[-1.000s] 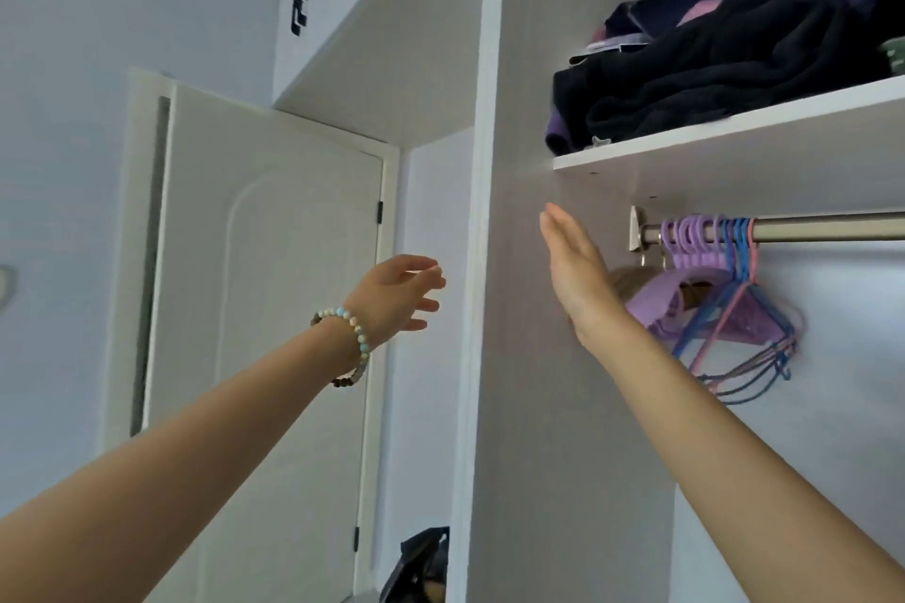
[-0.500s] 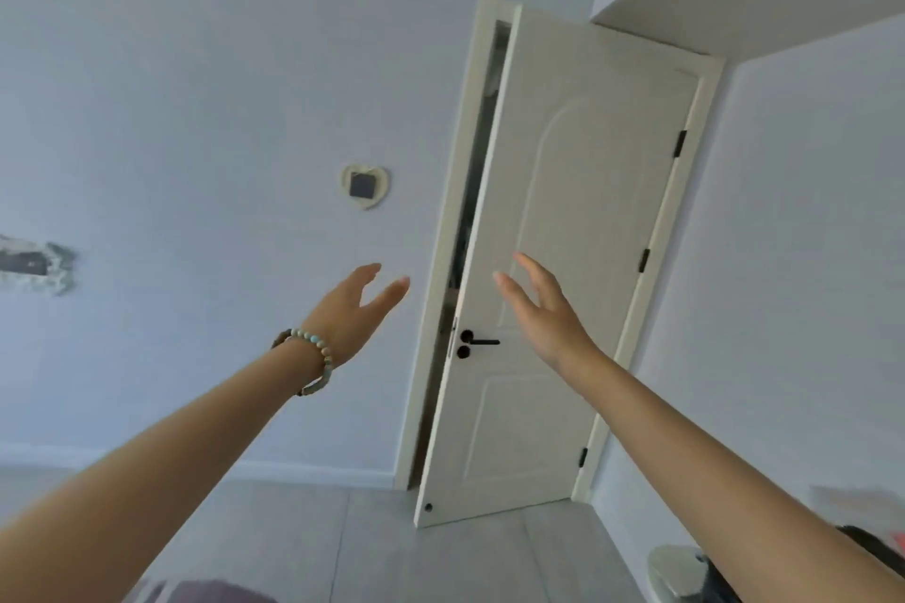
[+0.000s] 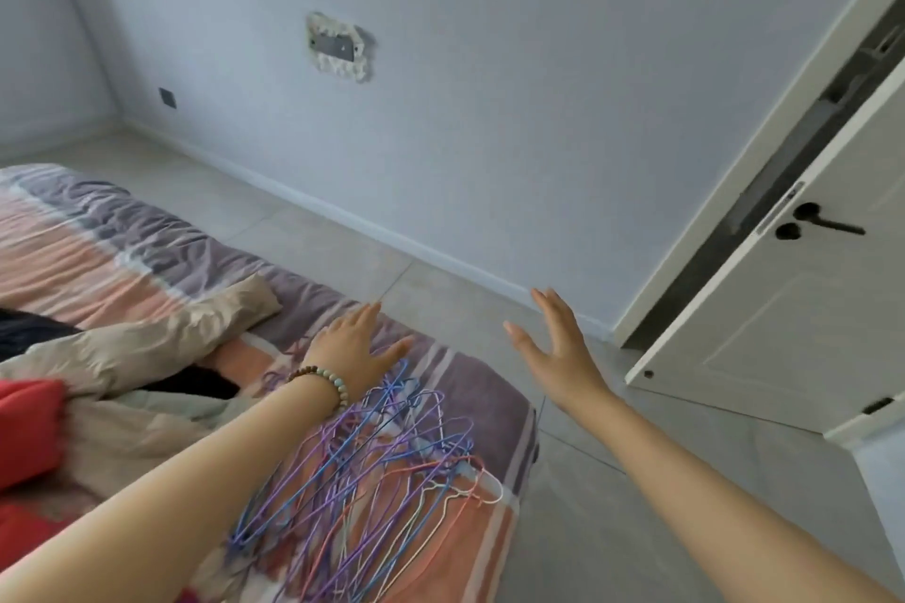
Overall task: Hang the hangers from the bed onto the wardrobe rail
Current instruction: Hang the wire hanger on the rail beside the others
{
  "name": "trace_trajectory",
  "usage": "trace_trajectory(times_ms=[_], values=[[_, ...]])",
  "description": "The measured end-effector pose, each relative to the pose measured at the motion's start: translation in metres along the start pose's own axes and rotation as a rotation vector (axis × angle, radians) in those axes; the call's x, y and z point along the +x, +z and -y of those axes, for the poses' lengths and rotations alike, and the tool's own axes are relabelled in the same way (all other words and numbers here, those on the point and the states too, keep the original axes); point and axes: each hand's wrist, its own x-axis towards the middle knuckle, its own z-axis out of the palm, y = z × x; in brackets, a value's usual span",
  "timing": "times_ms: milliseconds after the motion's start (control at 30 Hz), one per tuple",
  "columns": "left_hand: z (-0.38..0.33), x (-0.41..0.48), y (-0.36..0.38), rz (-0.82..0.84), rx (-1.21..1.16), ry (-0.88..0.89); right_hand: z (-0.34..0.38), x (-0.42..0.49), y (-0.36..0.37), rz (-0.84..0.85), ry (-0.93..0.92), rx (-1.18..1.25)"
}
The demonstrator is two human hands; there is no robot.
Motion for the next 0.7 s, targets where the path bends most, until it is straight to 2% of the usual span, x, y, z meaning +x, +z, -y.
trace_trajectory(times_ms=[333,700], values=[[0.172,-0.021,0.13,0.195,0.087,-0.322,-0.088,0.001,0.194,0.236,0.133,-0.025],[0.278,-0.025,0.22,0.267,-0.112,-0.635,-0.141,-0.004,0.339,0.491,0.211,0.067]])
